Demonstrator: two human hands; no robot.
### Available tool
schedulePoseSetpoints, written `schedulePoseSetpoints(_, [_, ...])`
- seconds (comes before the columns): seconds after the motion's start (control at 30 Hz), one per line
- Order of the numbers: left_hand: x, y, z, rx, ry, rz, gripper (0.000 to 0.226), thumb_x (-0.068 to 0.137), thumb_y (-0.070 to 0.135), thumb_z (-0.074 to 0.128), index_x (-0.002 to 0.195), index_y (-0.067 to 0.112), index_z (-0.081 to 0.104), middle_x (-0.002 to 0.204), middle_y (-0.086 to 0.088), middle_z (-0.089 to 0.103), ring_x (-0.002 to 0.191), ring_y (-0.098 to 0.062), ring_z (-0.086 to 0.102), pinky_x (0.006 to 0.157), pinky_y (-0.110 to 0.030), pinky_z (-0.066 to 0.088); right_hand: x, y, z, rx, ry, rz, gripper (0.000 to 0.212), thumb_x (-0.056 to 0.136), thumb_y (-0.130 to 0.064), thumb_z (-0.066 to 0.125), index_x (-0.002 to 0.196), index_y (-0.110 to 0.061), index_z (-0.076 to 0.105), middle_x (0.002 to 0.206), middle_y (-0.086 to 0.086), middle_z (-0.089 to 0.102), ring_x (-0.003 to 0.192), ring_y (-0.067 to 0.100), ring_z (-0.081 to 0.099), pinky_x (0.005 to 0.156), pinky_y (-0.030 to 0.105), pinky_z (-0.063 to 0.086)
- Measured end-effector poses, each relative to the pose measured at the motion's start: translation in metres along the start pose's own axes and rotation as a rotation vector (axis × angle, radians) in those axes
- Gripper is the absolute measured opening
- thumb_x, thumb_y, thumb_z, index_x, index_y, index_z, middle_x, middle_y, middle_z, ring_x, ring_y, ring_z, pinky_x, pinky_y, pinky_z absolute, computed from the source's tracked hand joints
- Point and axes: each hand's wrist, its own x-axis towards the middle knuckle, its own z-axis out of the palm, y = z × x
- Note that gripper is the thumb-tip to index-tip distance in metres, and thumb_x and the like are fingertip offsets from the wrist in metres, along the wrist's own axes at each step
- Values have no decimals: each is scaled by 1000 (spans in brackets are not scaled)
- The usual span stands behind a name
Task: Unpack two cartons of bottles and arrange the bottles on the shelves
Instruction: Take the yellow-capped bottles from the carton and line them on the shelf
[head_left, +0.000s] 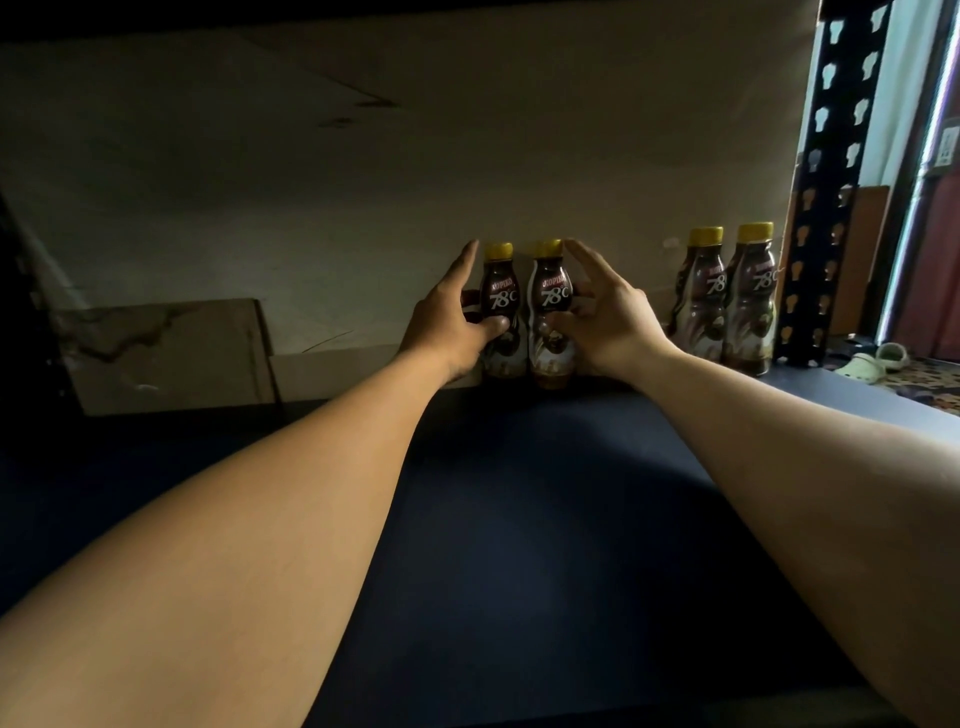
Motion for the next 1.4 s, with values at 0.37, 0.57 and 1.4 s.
schedulePoseSetpoints(0.37, [-2,3,0,26,-2,56,87,95,15,68,157,47,16,160,6,33,142,-18,39,106,-29,38,1,3,2,-3,5,-25,84,88,-11,75,150,-52,35,125,-8,71,99,5,72,91,36,60])
schedulePoseSetpoints(0.57, [-3,3,-1,42,7,50,86,95,15,67,157,47,15,161,6,31,143,-18,38,111,-34,38,-3,-3,-3,-34,-5,-22,83,90,-11,73,154,-47,33,125,-5,70,102,7,70,89,26,57])
schedulePoseSetpoints(1.4, [-2,-6,-2,64,20,5,94,90,20,74,158,42,13,158,0,39,139,-21,45,114,-43,41,-5,-6,6,54,-9,10,76,89,-10,76,152,-34,41,124,-17,64,98,-1,68,82,10,51])
